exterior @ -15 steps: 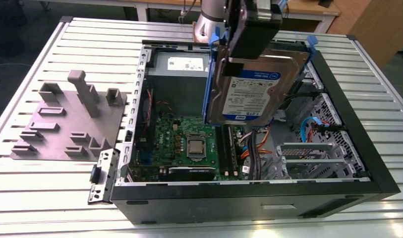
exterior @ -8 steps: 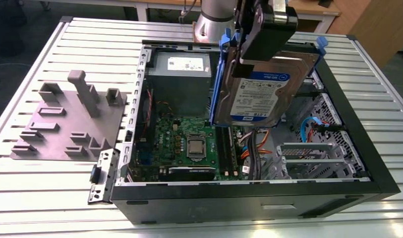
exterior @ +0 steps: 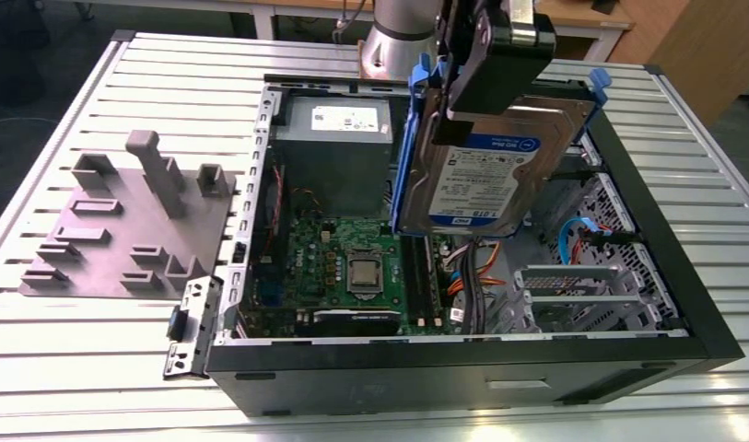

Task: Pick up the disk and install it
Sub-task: 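Insert the disk into the insertion slot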

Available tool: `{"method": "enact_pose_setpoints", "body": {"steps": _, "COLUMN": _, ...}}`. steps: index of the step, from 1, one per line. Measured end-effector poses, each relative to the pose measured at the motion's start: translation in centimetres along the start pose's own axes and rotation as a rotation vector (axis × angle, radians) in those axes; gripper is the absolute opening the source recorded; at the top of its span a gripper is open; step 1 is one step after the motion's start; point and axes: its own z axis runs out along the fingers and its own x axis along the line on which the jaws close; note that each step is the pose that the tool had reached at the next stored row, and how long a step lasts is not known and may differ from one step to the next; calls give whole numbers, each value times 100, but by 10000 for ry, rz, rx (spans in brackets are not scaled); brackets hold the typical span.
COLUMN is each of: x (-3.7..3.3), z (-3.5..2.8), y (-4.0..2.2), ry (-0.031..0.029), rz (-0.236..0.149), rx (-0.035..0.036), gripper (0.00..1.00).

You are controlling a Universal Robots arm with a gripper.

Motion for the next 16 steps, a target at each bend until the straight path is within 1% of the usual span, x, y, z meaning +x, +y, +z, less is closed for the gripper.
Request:
{"method": "enact_pose_setpoints", "body": {"steps": 7, "x": 5, "z": 0, "y": 0, "ry": 1, "rz": 0, "rx": 0, "gripper": 36}}
{"method": "enact_pose_setpoints", "body": {"steps": 9, "x": 20, "z": 1, "y": -2, "ry": 0, "rz": -2, "rx": 0, "gripper": 36}}
{"method": "enact_pose_setpoints", "body": {"steps": 11, "x": 53, "z": 4, "y": -6, "ry": 0, "rz": 0, "rx": 0, "gripper": 36}}
{"method": "enact_pose_setpoints", "body": {"steps": 13, "x": 75, "z": 9, "y": -22, "ry": 1, "rz": 0, "rx": 0, "gripper": 36}}
{"method": "enact_pose_setpoints", "body": {"steps": 14, "x": 77, "z": 11, "y": -37, "ry": -1, "rz": 0, "rx": 0, "gripper": 36}}
{"method": "enact_pose_setpoints", "body": {"steps": 16, "x": 77, "z": 11, "y": -40, "ry": 1, "rz": 0, "rx": 0, "gripper": 36}}
